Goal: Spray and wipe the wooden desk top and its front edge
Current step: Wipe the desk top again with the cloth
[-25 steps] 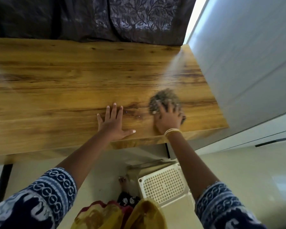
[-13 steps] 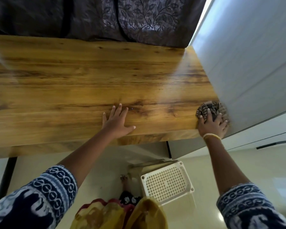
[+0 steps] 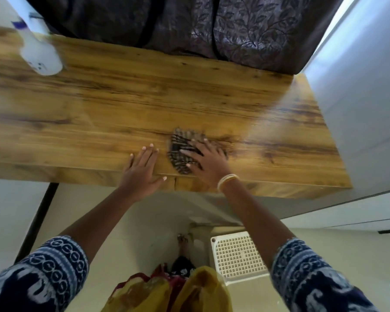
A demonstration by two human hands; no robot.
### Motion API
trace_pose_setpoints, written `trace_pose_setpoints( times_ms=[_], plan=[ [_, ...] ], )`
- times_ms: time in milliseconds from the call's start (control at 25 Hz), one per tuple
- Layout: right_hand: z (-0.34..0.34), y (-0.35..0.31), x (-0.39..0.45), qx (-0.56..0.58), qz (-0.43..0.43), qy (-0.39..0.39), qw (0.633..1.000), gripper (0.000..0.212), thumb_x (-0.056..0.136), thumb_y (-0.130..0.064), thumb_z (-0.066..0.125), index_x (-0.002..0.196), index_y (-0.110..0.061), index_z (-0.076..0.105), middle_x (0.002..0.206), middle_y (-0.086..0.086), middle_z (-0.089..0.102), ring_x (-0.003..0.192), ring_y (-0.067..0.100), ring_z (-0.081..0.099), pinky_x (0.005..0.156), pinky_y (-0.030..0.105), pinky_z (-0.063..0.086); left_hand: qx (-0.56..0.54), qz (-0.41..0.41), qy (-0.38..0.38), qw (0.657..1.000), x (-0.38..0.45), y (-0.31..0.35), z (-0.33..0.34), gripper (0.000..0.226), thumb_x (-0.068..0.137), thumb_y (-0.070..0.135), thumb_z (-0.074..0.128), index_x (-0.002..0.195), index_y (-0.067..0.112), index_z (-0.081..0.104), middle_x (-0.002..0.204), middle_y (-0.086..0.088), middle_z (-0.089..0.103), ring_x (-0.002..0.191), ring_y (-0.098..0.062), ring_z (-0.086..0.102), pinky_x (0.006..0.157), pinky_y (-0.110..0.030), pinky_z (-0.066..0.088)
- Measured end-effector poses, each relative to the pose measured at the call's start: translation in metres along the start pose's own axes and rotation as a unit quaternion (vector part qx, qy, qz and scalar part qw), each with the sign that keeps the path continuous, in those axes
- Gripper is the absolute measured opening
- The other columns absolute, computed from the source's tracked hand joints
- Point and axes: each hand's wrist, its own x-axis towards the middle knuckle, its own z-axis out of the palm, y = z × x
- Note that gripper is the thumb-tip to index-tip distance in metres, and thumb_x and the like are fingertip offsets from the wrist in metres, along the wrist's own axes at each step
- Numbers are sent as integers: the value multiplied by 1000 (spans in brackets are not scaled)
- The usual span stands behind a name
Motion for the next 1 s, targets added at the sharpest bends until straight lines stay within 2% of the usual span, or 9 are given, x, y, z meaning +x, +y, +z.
trace_pose_setpoints(
  times_ms=[80, 200, 360, 480, 600, 720, 760, 840, 1000],
  plan=[
    [-1, 52, -22, 9, 101, 40, 994, 51, 97, -55, 39, 147, -52, 29, 162, -4, 22, 151, 32, 11, 116, 60, 17, 17, 12, -17, 1000, -1, -7, 0, 89, 90, 59, 46, 155, 17, 2, 164, -2, -2, 151, -20, -2, 120, -46, 2],
    [-7, 112, -54, 52, 332, 83, 938, 56, 95, -58, 36, 150, -49, 27, 164, 2, 17, 150, 37, 10, 118, 58, 14, 52, 24, -31, 998, -2, -10, 0, 90, 91, 60, 42, 155, 19, -6, 163, -1, -10, 150, -19, -7, 119, -45, 0],
    [-5, 64, -30, 105, 501, 86, 855, 57, 100, -54, 30, 154, -41, 18, 166, 7, 3, 150, 41, 0, 121, 54, 4, 71, 38, -42, 996, -3, -13, -3, 82, 96, 57, 34, 154, 18, -8, 163, -1, -13, 150, -20, -8, 120, -45, 0],
    [12, -17, -1, 88, 442, 96, 887, 58, 100, -54, 26, 155, -40, 16, 165, 11, 4, 149, 44, 0, 120, 56, 3, 74, 43, -30, 996, -4, -13, -4, 79, 97, 54, 35, 155, 18, -6, 163, -2, -11, 151, -20, -5, 120, -44, 2],
    [24, -77, 12, 48, 281, 71, 956, 57, 100, -54, 29, 154, -40, 19, 165, 11, 9, 149, 44, 4, 119, 56, 6, 56, 46, -23, 997, -5, -15, -8, 72, 99, 46, 37, 155, 19, 0, 163, 0, -5, 151, -18, 0, 122, -40, 7],
    [12, -52, 19, 0, 53, 33, 998, 53, 99, -54, 35, 150, -45, 28, 163, 6, 20, 150, 38, 12, 119, 55, 17, 19, 32, 2, 999, -8, -29, -16, 62, 99, 40, 37, 154, 18, 18, 163, -2, 11, 150, -20, 14, 120, -40, 20],
    [8, -28, 20, -3, 34, 38, 999, 52, 99, -54, 37, 149, -46, 30, 163, 4, 22, 150, 36, 14, 118, 56, 19, 21, 14, 14, 1000, -11, -37, -17, 61, 98, 43, 33, 152, 16, 24, 162, -4, 17, 148, -22, 19, 118, -42, 25],
    [0, 24, 15, 13, 134, 71, 988, 52, 98, -54, 38, 149, -46, 30, 164, 4, 18, 150, 35, 13, 118, 58, 17, 31, -38, 37, 998, -21, -53, -19, 67, 93, 48, 22, 149, 12, 34, 158, -9, 28, 145, -26, 30, 114, -46, 31],
    [-7, 39, 26, 85, 429, 73, 896, 58, 99, -55, 31, 154, -41, 18, 166, 7, 1, 150, 40, 0, 118, 63, 4, 26, -145, 93, 985, -35, -89, -30, 63, 98, 45, 24, 150, 10, 30, 159, -10, 25, 147, -26, 24, 118, -45, 21]
  ],
)
